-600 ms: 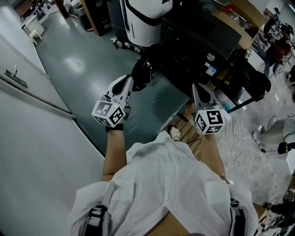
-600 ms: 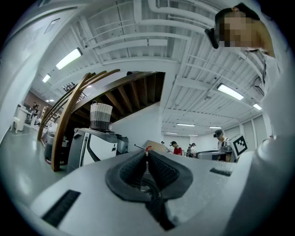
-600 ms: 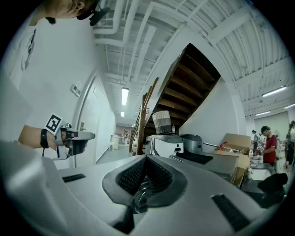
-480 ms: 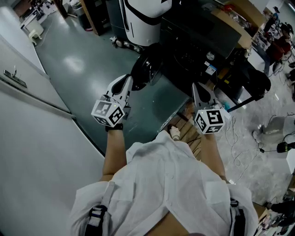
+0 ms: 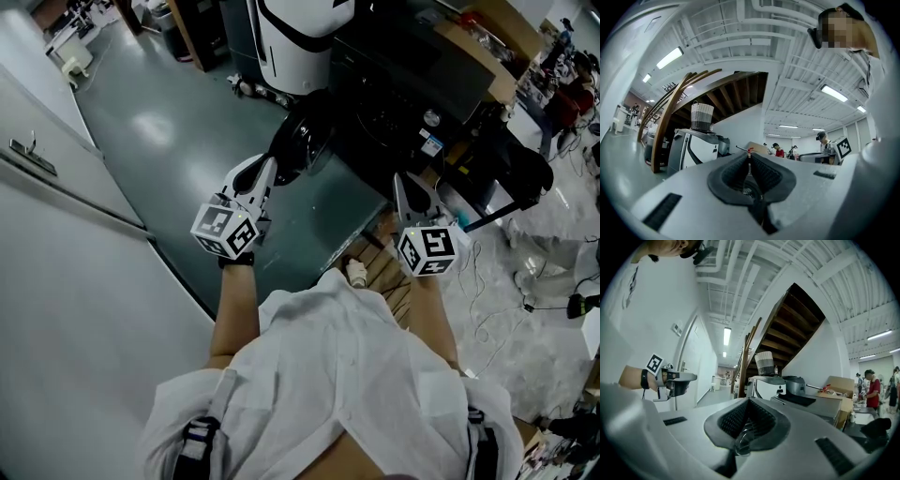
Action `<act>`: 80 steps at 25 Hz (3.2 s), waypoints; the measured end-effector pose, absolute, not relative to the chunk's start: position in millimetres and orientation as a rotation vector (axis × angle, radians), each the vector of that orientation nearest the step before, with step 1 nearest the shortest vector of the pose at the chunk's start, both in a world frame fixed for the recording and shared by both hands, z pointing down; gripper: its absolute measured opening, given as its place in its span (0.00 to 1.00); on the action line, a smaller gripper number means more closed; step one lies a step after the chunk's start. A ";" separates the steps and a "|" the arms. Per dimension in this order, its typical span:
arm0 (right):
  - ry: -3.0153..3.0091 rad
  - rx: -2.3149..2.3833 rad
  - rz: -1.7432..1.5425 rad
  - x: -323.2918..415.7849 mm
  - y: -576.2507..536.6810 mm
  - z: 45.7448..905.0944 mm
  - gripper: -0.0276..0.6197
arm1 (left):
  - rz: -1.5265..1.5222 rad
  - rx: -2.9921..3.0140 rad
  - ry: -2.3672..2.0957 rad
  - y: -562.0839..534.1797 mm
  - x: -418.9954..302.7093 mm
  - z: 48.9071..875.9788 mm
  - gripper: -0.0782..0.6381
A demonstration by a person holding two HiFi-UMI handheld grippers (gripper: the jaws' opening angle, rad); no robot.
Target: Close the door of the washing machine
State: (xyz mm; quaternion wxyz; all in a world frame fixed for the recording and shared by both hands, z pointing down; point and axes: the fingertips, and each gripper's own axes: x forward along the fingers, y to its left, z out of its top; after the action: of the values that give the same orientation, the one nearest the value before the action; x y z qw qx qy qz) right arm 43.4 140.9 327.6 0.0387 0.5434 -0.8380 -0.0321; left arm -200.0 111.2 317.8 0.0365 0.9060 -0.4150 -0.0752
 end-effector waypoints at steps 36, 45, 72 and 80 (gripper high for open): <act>-2.558 1.645 0.075 112.5 39.3 382.5 0.09 | -0.057 2.721 -1.189 10.3 -117.6 371.7 0.14; -2.611 1.580 0.039 156.3 -26.1 378.0 0.09 | -0.017 2.764 -1.208 -43.2 -53.2 356.9 0.14; -2.677 1.307 0.090 104.5 -109.2 418.4 0.14 | 0.110 2.582 -1.405 -86.9 -102.4 414.1 0.14; -2.663 1.265 0.129 77.1 -130.5 437.4 0.19 | 0.159 2.548 -1.393 -107.6 -122.2 437.6 0.14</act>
State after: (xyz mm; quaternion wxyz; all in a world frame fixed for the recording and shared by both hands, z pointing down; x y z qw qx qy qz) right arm 77.1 -130.5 437.4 0.0951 0.4265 -0.8984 0.0436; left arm -122.2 -107.6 437.6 0.1162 0.8702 -0.4757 0.0544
